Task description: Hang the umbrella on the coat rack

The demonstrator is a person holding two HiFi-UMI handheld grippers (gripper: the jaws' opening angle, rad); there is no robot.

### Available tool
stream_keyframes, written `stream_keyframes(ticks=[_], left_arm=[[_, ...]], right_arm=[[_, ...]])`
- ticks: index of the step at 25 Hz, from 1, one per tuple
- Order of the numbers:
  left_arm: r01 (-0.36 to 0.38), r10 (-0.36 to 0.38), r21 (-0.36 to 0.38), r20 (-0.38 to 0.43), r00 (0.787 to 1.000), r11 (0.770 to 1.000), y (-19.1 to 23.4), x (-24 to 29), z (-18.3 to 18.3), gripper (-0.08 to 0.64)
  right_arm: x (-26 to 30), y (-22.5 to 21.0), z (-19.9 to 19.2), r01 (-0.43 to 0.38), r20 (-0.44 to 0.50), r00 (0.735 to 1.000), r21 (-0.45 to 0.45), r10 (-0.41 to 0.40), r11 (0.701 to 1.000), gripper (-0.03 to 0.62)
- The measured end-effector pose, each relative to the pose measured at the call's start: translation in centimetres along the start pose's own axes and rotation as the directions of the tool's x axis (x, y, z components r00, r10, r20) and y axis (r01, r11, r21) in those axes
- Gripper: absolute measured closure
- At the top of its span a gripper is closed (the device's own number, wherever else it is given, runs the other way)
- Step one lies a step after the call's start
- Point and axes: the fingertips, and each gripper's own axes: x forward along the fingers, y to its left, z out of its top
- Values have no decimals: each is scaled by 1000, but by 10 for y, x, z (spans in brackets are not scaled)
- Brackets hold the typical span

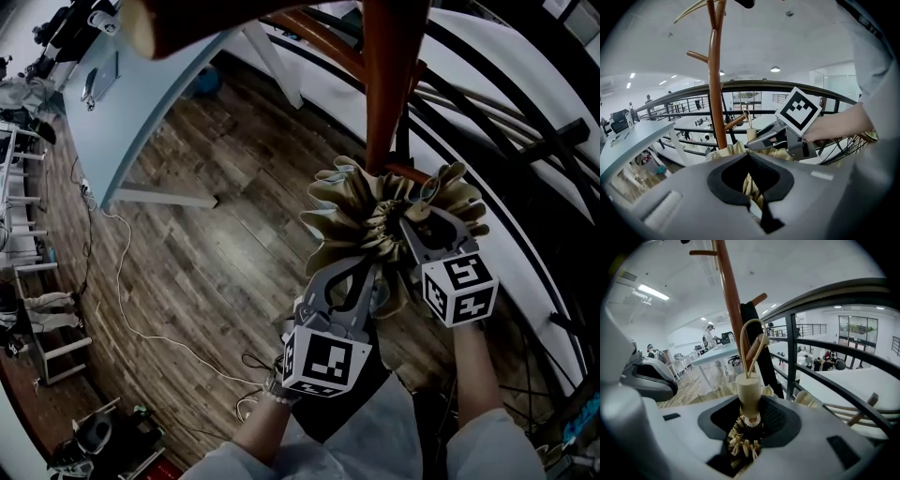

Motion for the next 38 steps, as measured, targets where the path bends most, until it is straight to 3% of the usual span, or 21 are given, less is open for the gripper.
stream_keyframes(ticks=[20,38], left_arm=[[-10,9,-36,-20,1000,999,10,1,-14,551],[-27,26,-47,-26,999,999,6,-2,-22,551]], right_arm=[[36,3,5,-40,-39,999,-25,39,999,460],[63,6,-17,-45,-90,995,-28,43,999,460]])
